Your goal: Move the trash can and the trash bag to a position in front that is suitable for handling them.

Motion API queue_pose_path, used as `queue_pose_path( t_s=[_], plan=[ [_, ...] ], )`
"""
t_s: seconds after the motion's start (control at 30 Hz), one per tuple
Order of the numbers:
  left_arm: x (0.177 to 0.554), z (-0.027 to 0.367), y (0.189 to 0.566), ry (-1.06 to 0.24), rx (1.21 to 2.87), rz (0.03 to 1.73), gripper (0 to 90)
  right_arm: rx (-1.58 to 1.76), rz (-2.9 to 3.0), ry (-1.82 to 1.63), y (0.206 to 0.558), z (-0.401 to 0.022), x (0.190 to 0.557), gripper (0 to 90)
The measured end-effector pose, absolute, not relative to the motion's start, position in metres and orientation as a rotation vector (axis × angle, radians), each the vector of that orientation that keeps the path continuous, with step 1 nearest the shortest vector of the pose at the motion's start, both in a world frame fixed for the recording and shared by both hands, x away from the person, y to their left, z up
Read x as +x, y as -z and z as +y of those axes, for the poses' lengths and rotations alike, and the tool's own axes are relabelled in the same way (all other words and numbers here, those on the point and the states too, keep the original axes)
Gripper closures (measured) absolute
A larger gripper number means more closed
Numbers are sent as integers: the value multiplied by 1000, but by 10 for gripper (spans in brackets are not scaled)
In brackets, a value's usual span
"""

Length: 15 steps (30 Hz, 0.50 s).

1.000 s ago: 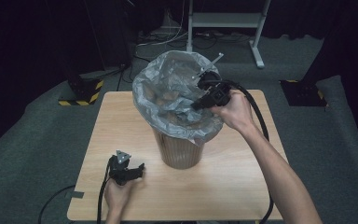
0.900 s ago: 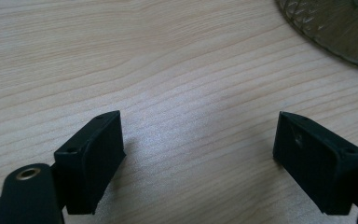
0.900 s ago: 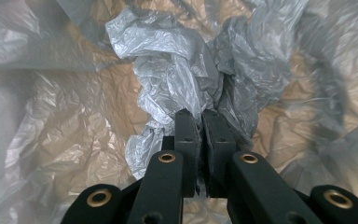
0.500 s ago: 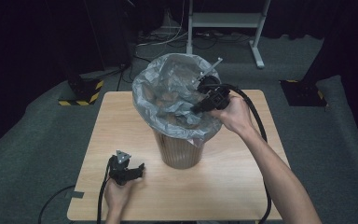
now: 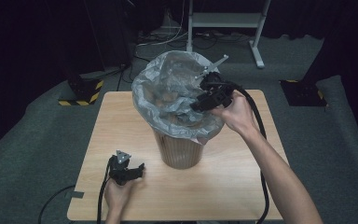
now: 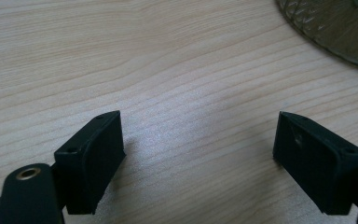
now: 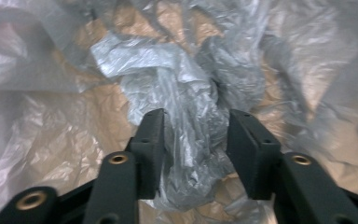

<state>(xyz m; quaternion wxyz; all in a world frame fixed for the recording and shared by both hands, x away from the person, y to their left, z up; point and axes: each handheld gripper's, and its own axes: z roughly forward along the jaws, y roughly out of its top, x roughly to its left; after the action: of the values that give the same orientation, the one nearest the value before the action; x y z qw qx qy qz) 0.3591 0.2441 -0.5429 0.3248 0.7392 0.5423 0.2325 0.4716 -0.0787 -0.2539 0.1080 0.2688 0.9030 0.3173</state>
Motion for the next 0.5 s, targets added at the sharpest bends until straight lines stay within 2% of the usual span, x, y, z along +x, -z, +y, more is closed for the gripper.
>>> queue_pose_path(
  t_s=[0.27, 0.5],
  plan=[
    [359, 244, 543, -608, 1938, 1422, 165, 810, 2607, -968, 246, -84, 470, 415],
    [359, 244, 543, -610, 1939, 1421, 165, 819, 2585, -994, 241, -88, 469, 372]
  ],
)
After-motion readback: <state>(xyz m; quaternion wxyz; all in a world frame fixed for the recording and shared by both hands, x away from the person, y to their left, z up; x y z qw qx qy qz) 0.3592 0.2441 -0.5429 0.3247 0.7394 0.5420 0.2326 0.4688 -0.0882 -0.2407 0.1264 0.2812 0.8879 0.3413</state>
